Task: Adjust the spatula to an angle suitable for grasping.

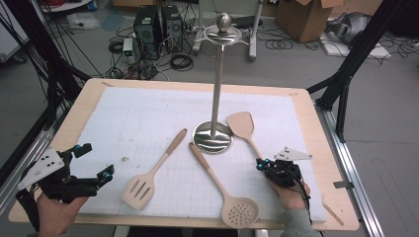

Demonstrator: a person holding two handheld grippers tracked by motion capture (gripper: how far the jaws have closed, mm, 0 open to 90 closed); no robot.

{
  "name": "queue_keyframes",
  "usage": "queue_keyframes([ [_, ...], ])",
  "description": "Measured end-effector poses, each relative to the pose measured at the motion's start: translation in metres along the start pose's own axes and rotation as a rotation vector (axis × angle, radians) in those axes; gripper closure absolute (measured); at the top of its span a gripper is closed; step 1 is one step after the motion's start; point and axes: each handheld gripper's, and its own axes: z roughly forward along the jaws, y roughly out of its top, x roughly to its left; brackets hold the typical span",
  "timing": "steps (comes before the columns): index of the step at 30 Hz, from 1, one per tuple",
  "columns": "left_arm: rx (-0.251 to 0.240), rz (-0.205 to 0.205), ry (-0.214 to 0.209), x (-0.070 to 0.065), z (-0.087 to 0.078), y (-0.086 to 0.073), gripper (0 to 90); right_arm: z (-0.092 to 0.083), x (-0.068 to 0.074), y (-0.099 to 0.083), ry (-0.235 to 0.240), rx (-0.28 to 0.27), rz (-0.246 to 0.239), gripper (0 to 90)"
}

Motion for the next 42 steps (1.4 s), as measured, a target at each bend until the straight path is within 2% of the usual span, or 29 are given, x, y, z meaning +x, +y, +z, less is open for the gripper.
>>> queue_keyframes([
  [3, 0.003, -0.003, -0.001, 0.000, 0.001, -0.001, 2.0, 0.004, 0.000, -0.003, -0.015, 0.032, -0.012, 89.5],
  [5, 0.009, -0.002, -0.001, 0.001, 0.001, -0.002, 2.0, 0.006, 0.001, -0.005, -0.019, 0.056, -0.002, 89.5],
  [13, 0.016, -0.006, 0.002, 0.002, 0.002, -0.004, 2.0, 0.009, -0.001, -0.011, -0.022, 0.088, 0.008, 89.7],
  [17, 0.024, -0.005, 0.002, 0.001, 0.003, -0.005, 2.1, 0.011, 0.000, -0.012, -0.029, 0.116, -0.011, 89.9],
  [20, 0.027, -0.003, 0.002, 0.001, 0.004, -0.005, 2.0, 0.010, 0.000, -0.013, -0.037, 0.120, -0.011, 90.0],
  [24, 0.026, -0.007, 0.005, 0.003, 0.003, -0.005, 2.0, 0.008, 0.001, -0.014, -0.048, 0.129, -0.034, 90.0],
  [29, 0.026, -0.008, 0.007, 0.003, 0.003, -0.005, 2.0, 0.006, 0.000, -0.016, -0.056, 0.134, -0.031, 90.0],
  [36, 0.028, -0.006, 0.003, 0.002, 0.004, -0.005, 2.0, 0.004, 0.002, -0.016, -0.086, 0.155, -0.067, 90.0],
  [42, 0.026, -0.005, 0.001, 0.002, 0.005, -0.005, 2.0, -0.006, -0.006, -0.022, -0.093, 0.148, -0.044, 90.0],
])
